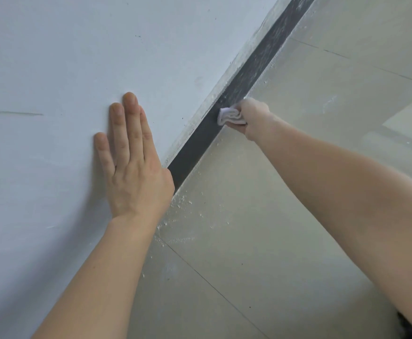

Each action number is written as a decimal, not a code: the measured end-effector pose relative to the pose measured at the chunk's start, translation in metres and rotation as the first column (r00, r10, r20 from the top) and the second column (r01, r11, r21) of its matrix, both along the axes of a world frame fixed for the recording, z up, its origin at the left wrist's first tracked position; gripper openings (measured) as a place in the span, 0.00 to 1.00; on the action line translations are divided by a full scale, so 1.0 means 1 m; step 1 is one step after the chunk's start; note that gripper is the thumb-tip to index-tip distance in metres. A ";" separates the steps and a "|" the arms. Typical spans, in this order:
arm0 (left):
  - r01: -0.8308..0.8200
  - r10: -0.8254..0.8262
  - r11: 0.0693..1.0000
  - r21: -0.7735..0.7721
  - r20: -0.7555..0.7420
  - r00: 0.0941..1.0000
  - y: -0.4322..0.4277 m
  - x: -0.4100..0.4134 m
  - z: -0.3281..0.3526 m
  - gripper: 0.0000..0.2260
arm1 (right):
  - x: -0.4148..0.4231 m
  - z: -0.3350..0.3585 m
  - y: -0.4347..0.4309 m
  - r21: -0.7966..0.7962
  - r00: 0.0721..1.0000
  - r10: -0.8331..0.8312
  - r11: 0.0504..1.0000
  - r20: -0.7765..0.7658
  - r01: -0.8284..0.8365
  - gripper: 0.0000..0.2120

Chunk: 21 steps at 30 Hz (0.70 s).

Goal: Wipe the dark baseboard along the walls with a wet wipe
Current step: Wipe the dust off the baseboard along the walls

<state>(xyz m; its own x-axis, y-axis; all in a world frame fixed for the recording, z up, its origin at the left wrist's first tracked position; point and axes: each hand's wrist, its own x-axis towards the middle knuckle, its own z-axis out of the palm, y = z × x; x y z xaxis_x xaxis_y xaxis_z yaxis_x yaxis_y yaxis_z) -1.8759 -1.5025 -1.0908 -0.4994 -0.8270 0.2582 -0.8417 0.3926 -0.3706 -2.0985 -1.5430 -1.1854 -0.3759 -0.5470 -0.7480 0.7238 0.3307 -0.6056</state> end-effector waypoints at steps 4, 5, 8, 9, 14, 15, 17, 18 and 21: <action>0.039 -0.038 0.999 0.010 -0.033 0.999 -0.001 -0.011 -0.002 0.46 | 0.000 -0.003 0.017 0.059 0.985 -0.168 0.984 0.048 0.165 0.11; 0.052 -0.051 0.998 0.018 -0.048 0.998 -0.002 -0.015 -0.001 0.45 | 0.013 -0.006 0.023 0.106 0.994 -0.100 0.990 0.055 0.093 0.07; 0.093 -0.091 0.995 0.023 -0.069 0.993 -0.004 -0.027 -0.001 0.43 | 0.065 -0.012 0.041 0.149 0.962 0.163 0.969 0.218 -0.198 0.06; 0.100 -0.099 0.995 0.021 -0.072 0.993 -0.005 -0.031 -0.002 0.42 | 0.078 -0.011 0.042 0.130 0.939 0.244 0.951 0.243 -0.280 0.07; 0.122 -0.120 0.992 0.010 -0.097 0.988 -0.010 -0.040 -0.009 0.41 | 0.054 -0.002 0.014 0.114 0.970 0.235 0.964 0.058 -0.240 0.05; 0.123 -0.122 0.992 0.004 -0.110 0.986 -0.010 -0.041 -0.010 0.41 | 0.038 0.001 0.008 0.092 0.985 0.171 0.981 0.000 -0.170 0.05; 0.128 -0.130 0.992 -0.023 -0.136 0.982 -0.011 -0.047 -0.013 0.42 | 0.007 0.009 0.004 0.053 0.999 0.007 0.999 -0.041 -0.005 0.11; 0.132 -0.138 0.990 -0.045 -0.148 0.979 -0.013 -0.050 -0.015 0.42 | -0.003 0.013 0.004 0.047 0.997 -0.053 0.997 -0.052 0.056 0.12; 0.166 -0.178 0.983 -0.073 -0.224 0.958 -0.018 -0.064 -0.017 0.40 | -0.011 0.022 0.011 0.144 0.990 0.071 0.988 -0.118 -0.054 0.07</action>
